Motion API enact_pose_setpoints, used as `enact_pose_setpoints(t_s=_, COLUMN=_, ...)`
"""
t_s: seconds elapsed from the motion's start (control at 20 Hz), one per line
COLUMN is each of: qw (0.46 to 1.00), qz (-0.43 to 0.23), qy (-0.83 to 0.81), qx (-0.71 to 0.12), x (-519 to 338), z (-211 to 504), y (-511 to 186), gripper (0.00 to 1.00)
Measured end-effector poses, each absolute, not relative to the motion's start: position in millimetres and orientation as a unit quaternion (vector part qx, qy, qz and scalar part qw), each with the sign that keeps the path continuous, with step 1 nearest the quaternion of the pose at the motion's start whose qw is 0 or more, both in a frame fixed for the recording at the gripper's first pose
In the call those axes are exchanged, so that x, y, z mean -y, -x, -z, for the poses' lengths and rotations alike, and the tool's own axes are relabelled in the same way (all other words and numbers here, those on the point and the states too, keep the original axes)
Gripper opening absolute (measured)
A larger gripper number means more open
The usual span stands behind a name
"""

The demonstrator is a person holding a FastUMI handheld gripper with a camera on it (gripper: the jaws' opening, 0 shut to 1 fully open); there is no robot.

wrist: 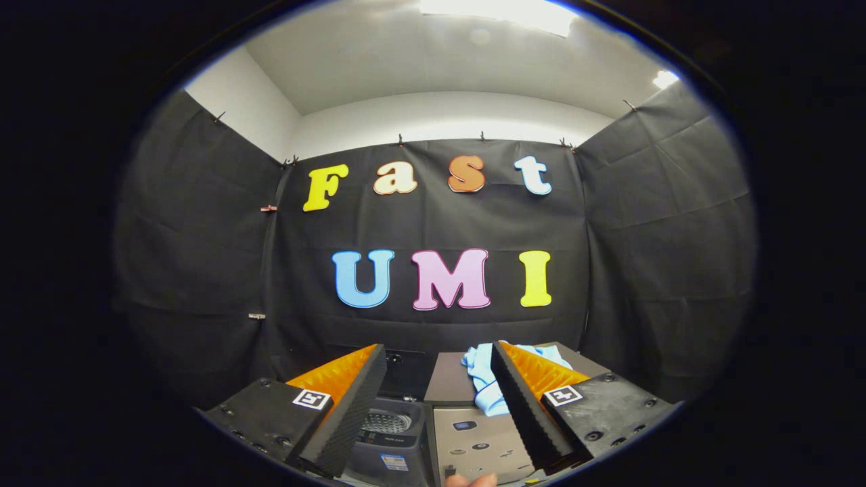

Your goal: Put the clothes into the washing machine and then close the washing machine lid.

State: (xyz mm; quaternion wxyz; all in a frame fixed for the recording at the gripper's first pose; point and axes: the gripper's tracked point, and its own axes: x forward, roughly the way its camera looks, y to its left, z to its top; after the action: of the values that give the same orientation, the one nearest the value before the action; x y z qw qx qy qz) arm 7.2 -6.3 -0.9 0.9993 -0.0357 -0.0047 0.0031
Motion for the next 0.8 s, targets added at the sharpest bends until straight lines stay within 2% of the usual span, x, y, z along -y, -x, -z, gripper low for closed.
enact_pose_setpoints(t_s=0.45, qw=0.999, qz=-0.008, qy=0.028, qx=-0.045, x=36, z=15, y=-64, gripper=0.98)
enact_pose_setpoints(t_s=0.8, qw=0.993, qz=-0.011, qy=0.015, qx=-0.117, x=75, z=49, y=-108, gripper=0.99)
